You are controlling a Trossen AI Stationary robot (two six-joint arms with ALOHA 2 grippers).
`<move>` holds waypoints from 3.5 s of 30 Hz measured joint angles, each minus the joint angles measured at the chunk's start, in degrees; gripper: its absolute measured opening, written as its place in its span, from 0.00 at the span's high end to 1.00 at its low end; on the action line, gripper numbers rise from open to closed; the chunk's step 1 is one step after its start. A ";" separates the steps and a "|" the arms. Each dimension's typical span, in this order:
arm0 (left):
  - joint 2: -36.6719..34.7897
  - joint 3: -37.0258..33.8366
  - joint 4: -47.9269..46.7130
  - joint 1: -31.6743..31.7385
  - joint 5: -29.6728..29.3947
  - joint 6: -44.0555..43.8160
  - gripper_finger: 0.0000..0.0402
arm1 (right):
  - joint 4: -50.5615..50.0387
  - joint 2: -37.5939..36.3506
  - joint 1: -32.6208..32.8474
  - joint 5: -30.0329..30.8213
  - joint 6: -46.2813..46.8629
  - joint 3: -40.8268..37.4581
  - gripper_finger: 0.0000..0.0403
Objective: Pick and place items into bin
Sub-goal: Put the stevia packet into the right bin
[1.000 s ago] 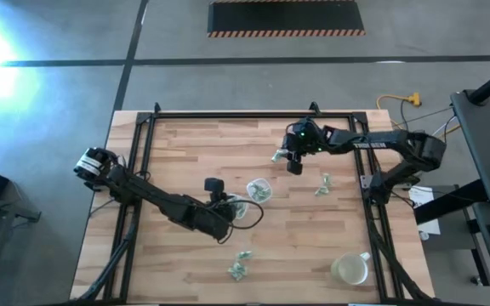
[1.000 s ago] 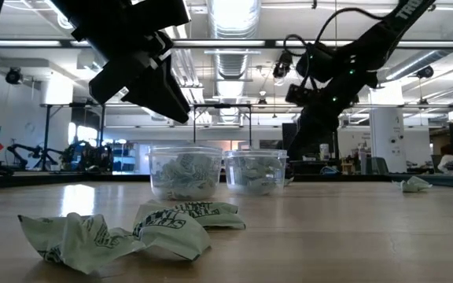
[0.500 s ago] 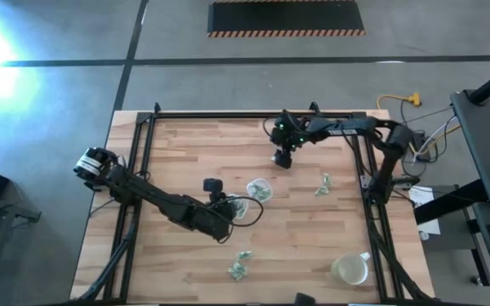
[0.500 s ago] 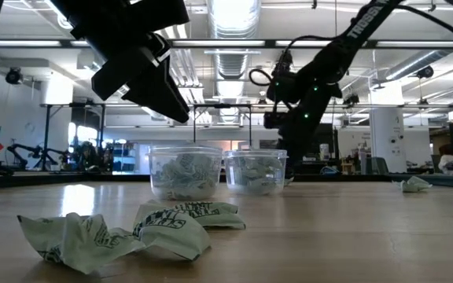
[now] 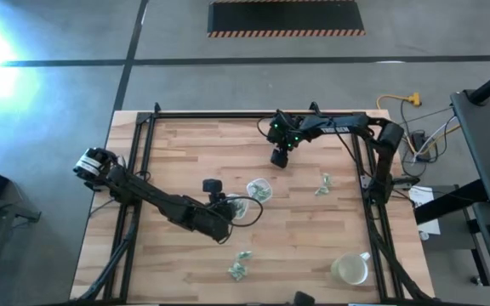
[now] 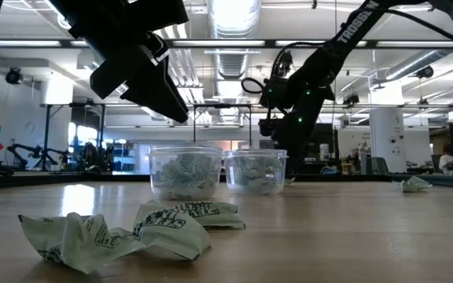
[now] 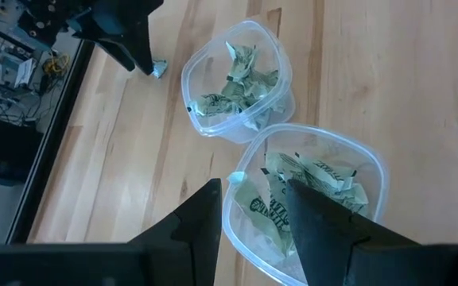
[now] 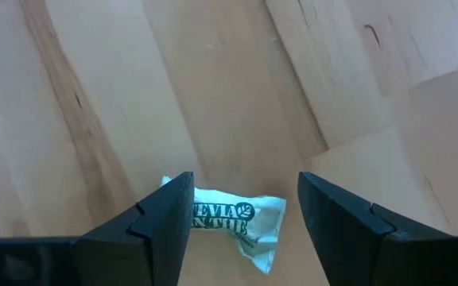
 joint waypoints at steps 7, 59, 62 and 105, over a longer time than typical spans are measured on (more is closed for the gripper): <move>0.00 0.00 0.06 0.00 0.02 0.00 0.69 | 0.49 -0.30 0.04 0.13 0.47 -2.37 0.46; 0.00 0.00 0.09 0.00 0.01 -0.04 0.69 | -3.94 -6.24 2.46 -1.97 0.92 -4.26 0.93; 0.00 0.00 0.09 0.00 0.02 -0.04 0.69 | -4.39 -7.56 3.13 -1.87 0.70 -4.26 0.93; -4.44 -0.59 -9.69 -3.54 0.07 -0.66 0.69 | 19.40 -20.40 34.67 3.41 -4.42 -11.54 0.93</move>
